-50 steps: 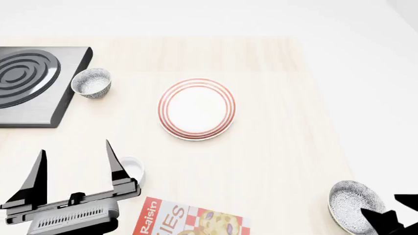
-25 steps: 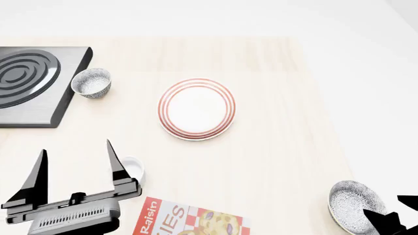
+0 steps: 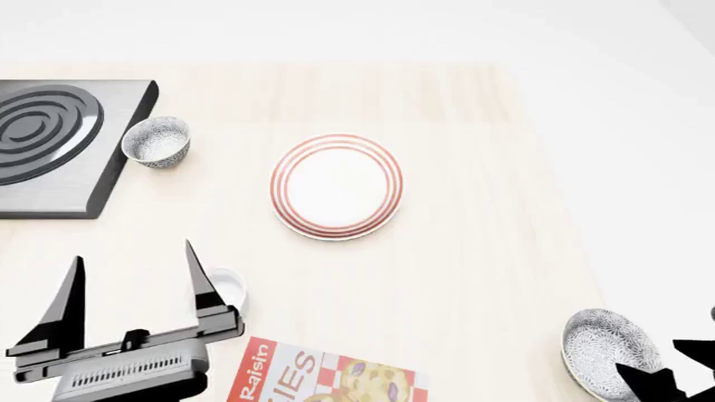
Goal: Pick the akita bowl next to the cookies box and place it on the plate.
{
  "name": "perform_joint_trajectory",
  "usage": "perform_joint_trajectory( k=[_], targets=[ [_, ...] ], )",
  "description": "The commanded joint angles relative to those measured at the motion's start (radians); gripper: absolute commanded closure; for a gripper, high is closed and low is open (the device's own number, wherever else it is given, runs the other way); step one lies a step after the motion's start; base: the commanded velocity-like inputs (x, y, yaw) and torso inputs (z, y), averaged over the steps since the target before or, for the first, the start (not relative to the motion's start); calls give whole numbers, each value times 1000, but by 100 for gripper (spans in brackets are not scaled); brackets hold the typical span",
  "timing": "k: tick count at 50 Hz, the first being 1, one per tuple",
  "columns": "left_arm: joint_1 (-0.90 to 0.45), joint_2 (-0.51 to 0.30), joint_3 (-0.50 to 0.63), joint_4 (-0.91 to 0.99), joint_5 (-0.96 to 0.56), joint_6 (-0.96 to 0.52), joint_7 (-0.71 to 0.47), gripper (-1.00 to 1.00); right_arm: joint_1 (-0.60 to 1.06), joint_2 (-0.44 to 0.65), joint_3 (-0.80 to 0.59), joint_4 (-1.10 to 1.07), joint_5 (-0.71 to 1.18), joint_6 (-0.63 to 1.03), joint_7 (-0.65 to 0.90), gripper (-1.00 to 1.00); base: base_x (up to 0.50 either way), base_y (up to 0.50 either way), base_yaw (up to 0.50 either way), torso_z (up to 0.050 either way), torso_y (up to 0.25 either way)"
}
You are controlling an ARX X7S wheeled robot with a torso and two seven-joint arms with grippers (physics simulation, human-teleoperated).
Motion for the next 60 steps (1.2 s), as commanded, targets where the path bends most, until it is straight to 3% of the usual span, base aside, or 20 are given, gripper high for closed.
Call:
perform_joint_trajectory(
  k=[1, 19, 44, 45, 60],
  targets=[
    [-2, 15, -18, -21, 16, 18, 16, -100, 30, -20, -21, 14, -23, -13, -13, -100, 0, 0, 0, 0, 0],
    [-2, 13, -9, -19, 23, 16, 9, -100, 182, -44, -222, 59, -54, -56, -18, -100, 0, 0, 0, 0, 0],
    [-7, 7, -2, -17, 18, 8, 6, -100, 284, -91, -332, 82, -93, -49, -39, -100, 0, 0, 0, 0, 0],
    [-7, 7, -2, -17, 18, 8, 6, -100, 282, -90, -333, 80, -97, -50, -39, 100, 0, 0, 4, 0, 0],
    [-6, 4, 1, -8, 16, -4, 2, -100, 117, -25, -243, -18, -254, -134, 5, 100, 0, 0, 0, 0, -1]
  ],
)
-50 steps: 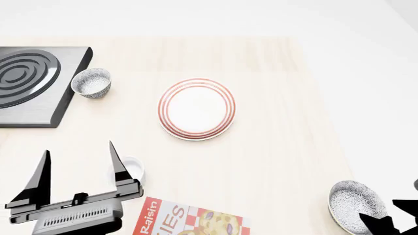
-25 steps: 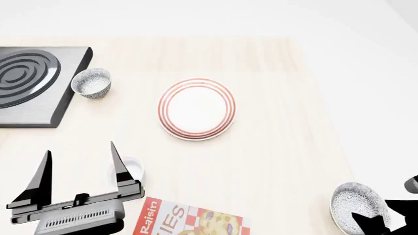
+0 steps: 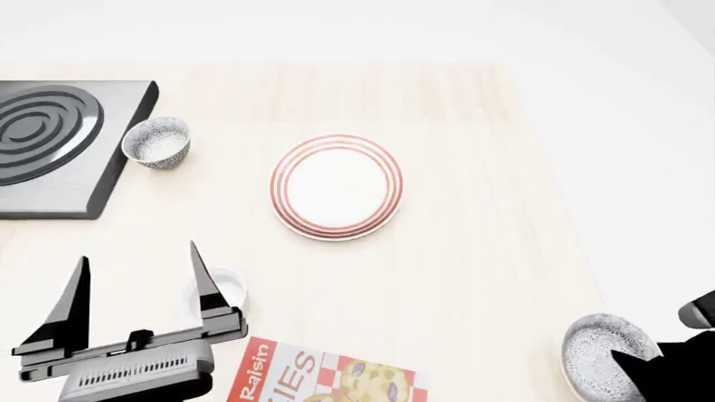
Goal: Pick the akita bowl next to the cookies box and place it on the plate.
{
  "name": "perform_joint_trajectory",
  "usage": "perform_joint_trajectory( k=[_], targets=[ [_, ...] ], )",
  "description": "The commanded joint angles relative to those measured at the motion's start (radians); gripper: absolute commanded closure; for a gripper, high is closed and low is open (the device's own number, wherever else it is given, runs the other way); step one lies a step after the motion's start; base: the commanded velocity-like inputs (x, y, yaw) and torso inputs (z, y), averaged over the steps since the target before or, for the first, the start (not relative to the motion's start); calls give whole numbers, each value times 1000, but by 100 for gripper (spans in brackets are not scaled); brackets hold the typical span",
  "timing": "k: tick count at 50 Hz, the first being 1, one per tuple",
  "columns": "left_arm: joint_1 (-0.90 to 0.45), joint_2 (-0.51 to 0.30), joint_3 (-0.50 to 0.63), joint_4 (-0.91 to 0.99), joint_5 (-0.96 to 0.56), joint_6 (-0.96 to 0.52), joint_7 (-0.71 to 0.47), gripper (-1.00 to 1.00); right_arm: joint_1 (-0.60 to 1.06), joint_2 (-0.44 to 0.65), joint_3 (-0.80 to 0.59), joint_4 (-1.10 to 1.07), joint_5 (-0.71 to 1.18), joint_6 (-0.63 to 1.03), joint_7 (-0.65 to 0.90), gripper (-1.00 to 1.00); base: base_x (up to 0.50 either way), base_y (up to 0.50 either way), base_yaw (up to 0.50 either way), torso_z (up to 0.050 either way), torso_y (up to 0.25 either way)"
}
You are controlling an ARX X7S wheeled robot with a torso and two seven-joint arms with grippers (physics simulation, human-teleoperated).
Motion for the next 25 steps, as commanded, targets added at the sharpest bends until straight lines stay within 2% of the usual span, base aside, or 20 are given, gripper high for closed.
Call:
perform_joint_trajectory(
  k=[1, 4, 5, 6, 10, 16, 19, 22, 23, 25],
  targets=[
    [-1, 16, -20, -5, 16, 2, 15, -100, -135, 1, 91, -56, -165, -58, 20, 100, 0, 0, 0, 0, 0],
    [-1, 16, -18, -7, 16, 2, 14, -100, -189, -2, 149, -76, -191, -68, 16, 100, 0, 0, 0, 0, 0],
    [-2, 15, -18, -11, 16, 5, 14, -100, -194, 6, 139, -86, -232, -62, 59, 100, 0, 0, 0, -15, 0],
    [-2, 15, -17, -14, 17, 6, 14, -100, -184, -12, 162, -76, -188, -73, 21, 100, 0, 0, 0, 0, -11],
    [-3, 14, -16, -20, 16, 13, 13, -100, -232, 12, 155, -122, -356, -114, 94, 100, 0, 0, 0, 0, 0],
    [-5, 13, -15, -21, 13, 14, 13, -100, -252, 28, 201, -167, -393, -107, 95, 100, 0, 0, 0, 0, -2],
    [-5, 12, -15, -20, 11, 13, 12, -100, -191, 61, 182, -216, -401, -117, 151, 100, 0, 0, 0, 0, 0],
    [-2, 11, -15, -11, 11, 10, 11, -100, -6, 112, 6, -222, -363, -76, 245, 100, 0, 0, 0, 0, 0],
    [-1, 10, -17, -9, 10, 9, 10, -100, 143, 96, -82, -239, -381, -40, 230, 100, 0, 0, 0, 0, 0],
    [-2, 10, -18, -7, 8, 6, 9, -100, 234, 88, -168, -290, -479, -50, 198, 100, 0, 0, 0, 0, 0]
  ],
)
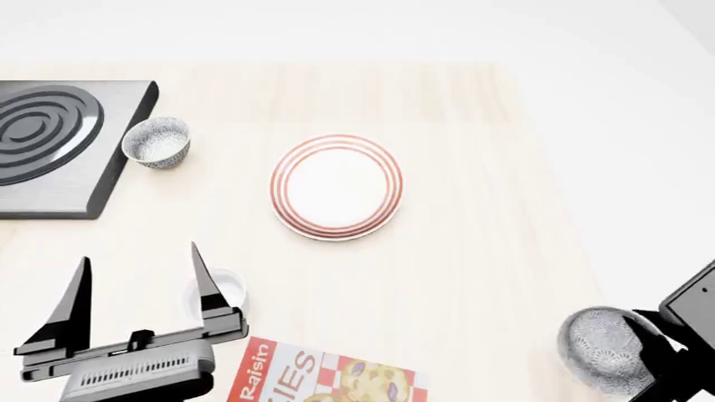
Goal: Pick the akita bowl next to the cookies box and place it on the plate.
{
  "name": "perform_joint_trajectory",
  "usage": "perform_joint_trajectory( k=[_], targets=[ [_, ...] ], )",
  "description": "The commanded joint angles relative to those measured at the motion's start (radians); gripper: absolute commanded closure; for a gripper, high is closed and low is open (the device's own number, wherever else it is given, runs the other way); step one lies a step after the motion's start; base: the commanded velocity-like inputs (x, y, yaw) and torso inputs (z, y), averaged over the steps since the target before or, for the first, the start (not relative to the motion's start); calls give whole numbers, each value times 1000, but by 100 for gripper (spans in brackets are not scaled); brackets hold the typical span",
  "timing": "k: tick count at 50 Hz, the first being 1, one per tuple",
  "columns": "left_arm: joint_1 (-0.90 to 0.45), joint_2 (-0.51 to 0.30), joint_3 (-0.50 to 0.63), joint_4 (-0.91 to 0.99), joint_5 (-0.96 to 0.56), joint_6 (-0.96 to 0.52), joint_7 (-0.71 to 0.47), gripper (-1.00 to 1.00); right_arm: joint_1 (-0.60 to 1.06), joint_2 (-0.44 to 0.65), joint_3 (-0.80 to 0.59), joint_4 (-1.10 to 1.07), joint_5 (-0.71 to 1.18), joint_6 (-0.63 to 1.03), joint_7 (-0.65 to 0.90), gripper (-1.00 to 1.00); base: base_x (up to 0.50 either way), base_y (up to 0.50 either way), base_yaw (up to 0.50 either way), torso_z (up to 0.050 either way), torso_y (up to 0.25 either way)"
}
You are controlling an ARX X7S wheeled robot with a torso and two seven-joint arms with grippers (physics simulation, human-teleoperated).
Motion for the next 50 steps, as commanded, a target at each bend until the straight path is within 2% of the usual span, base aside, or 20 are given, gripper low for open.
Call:
perform_joint_trajectory(
  k=[1, 4, 9, 12, 15, 19, 23, 28, 30, 33, 34, 35, 36, 39, 43, 45, 46, 50],
  targets=[
    [1, 16, -24, 3, 12, 1, 14, -100, 367, 17, -244, -123, -219, 41, 27, 100, 0, 0, 0, 0, 0],
    [0, 15, -24, 6, 11, -1, 13, -100, 526, -53, -330, -186, -282, 133, -2, 100, 0, 0, 0, 0, 0],
    [1, 14, -25, 8, 9, -3, 11, -100, 688, -124, -413, -261, -335, 260, -14, 100, 0, 0, 0, 0, 0],
    [0, 14, -23, 5, 7, -2, 11, -100, 743, -158, -446, -270, -373, 275, -16, 100, 0, 0, 0, 0, 0],
    [-1, 14, -23, 3, 4, -2, 10, -100, 871, -240, -498, -277, -430, 305, -16, 100, 0, 0, 0, 0, 0],
    [-1, 13, -25, 2, 2, 0, 8, -100, 946, -309, -548, -250, -509, 243, -6, 100, 0, 0, 0, 0, 0],
    [1, 10, -27, 6, -5, 2, 9, -100, 1058, -444, -554, -189, -543, 149, 17, 100, 0, 0, 0, 0, 0],
    [4, 7, -30, 20, -8, -1, 7, -100, 1204, -673, -485, -71, -467, 17, 38, 100, 0, 0, 0, 0, 0],
    [6, 5, -31, 28, -7, -3, 6, -100, 1229, -701, -520, -30, -534, -46, 56, 100, 0, 0, 0, 0, 0],
    [6, 3, -36, 31, -11, -3, 3, -100, 1327, -756, -585, 24, -551, 8, 29, 100, 0, 0, 0, 0, 0],
    [5, 3, -37, 31, -14, -3, 3, -100, 1355, -787, -569, 33, -484, 66, 5, 100, 0, 0, 0, 0, 0],
    [6, 3, -36, 32, -13, -3, 3, -100, 1374, -797, -608, 61, -554, -5, 17, 100, 0, 0, 0, 0, 0],
    [6, 3, -35, 33, -11, -4, 2, -100, 1392, -823, -596, 78, -524, 29, 16, 100, 0, 0, 0, 0, 0],
    [7, 4, -29, 29, -10, 0, 4, -100, 1471, -893, -661, 193, -589, -38, 11, 100, 0, 0, 0, 0, 0],
    [6, 1, -29, 34, -16, -1, 6, -100, 1543, -1001, -649, 375, -588, -107, 30, 100, 0, 0, 0, 0, 0],
    [6, 2, -25, 34, -16, -1, 6, -100, 1581, -1038, -652, 449, -570, -78, 17, 100, 0, 0, 0, 0, 0],
    [7, 3, -19, 36, -15, -2, 9, -100, 1620, -1076, -641, 507, -533, 11, 13, 100, 0, 0, 0, 0, 0],
    [12, 0, -16, 56, -12, -14, 10, -100, 1658, -1130, -606, 597, -486, 4, -5, 100, 0, 0, 0, 0, 0]
  ],
)
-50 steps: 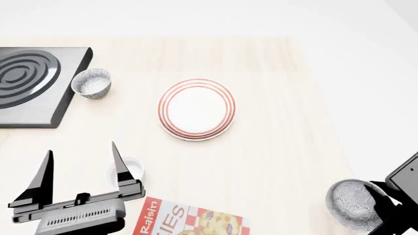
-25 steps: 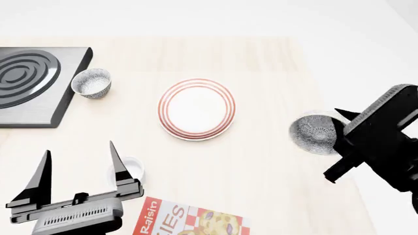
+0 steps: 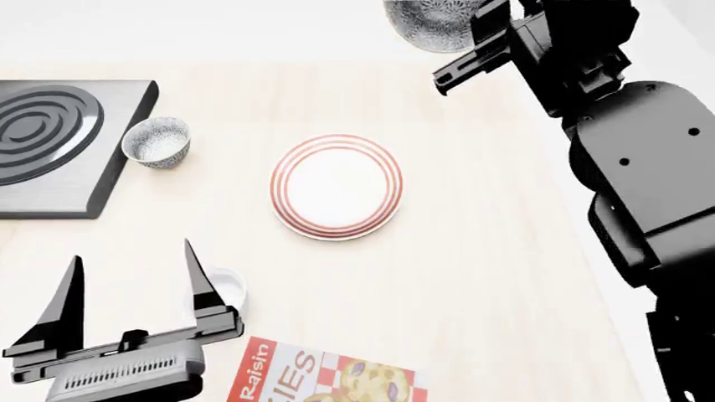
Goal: Pick the akita bowl next to the cookies box and place it on the plate.
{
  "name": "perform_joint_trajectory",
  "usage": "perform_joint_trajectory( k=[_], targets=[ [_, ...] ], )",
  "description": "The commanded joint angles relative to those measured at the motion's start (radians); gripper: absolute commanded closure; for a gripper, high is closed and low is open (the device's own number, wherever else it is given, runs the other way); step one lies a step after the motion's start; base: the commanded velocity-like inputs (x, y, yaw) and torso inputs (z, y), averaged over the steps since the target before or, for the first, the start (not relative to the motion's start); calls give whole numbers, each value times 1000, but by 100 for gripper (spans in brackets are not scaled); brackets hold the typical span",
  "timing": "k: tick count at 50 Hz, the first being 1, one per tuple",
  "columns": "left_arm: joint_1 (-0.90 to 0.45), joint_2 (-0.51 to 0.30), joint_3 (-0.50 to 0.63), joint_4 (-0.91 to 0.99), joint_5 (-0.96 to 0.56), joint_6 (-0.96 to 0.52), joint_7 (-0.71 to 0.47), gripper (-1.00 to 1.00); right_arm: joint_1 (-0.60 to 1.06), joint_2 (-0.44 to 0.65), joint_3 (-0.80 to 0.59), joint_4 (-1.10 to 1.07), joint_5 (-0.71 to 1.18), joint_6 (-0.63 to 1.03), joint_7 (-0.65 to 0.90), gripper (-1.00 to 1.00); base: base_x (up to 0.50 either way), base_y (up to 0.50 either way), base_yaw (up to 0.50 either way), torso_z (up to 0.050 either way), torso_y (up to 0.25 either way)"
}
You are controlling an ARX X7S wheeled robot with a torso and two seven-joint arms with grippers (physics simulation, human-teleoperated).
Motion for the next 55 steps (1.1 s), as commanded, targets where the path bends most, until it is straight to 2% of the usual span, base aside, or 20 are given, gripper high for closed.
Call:
perform_joint_trajectory(
  k=[1, 4, 6, 7, 8, 10, 12, 13, 16, 19, 23, 27, 31, 37, 55],
  targets=[
    [5, 15, -14, 19, 16, -7, 20, -100, 228, -254, 30, 340, 17, 19, -37, 100, 0, 0, 0, 0, 0],
    [7, 15, -10, 27, 17, -14, 21, -100, 280, -301, 59, 415, 91, 142, -57, 100, 0, 0, 0, 0, 0],
    [9, 14, -7, 31, 16, -16, 22, -100, 323, -352, 127, 526, 159, 225, -45, 100, 0, 0, 0, 0, 0],
    [9, 14, -7, 31, 16, -16, 22, -100, 325, -352, 126, 528, 159, 224, -45, 100, 0, 0, 0, 0, 0],
    [10, 14, -7, 31, 13, -16, 23, -100, 366, -393, 200, 640, 201, 285, 4, 100, 0, 0, 0, 0, 0],
    [11, 14, -5, 30, 11, -14, 23, -100, 436, -436, 271, 843, 261, 356, 2, 100, 0, 0, 0, 0, 0],
    [11, 14, -3, 29, 10, -13, 24, -100, 473, -459, 271, 1000, 236, 292, 4, 100, 0, 0, 0, 0, 0],
    [12, 13, -3, 31, 8, -13, 25, -100, 491, -472, 278, 1105, 251, 276, -47, 100, 0, 0, 0, 0, 0],
    [7, 14, -4, 22, 1, -11, 25, -100, 505, -486, 330, 1228, 314, 276, -21, 100, 0, 0, 0, 0, 0],
    [9, 15, 1, 21, 1, -12, 25, -100, 535, -490, 247, 1381, 420, 216, -30, 100, 0, 0, 0, 0, 0],
    [9, 14, 3, 23, -1, -16, 26, -100, 518, -489, 165, 1443, 591, 176, -14, 100, 0, 0, 0, 0, 0],
    [7, 15, 7, 16, -5, -14, 28, -100, 485, -483, 260, 1458, 651, 195, -17, 100, 0, 0, 0, 0, 0],
    [7, 15, 10, 13, -5, -12, 28, -100, 451, -489, 268, 1457, 669, 188, -47, 100, 0, 0, 0, 0, 0],
    [6, 13, 8, 10, -8, -8, 26, -100, 412, -490, 131, 1456, 845, 138, -57, 100, 0, 0, 0, 0, 0],
    [4, 11, 15, -1, -12, 4, 25, -100, 349, -489, -170, 1417, 1091, 6, -104, 100, 0, 0, 0, 0, 0]
  ],
)
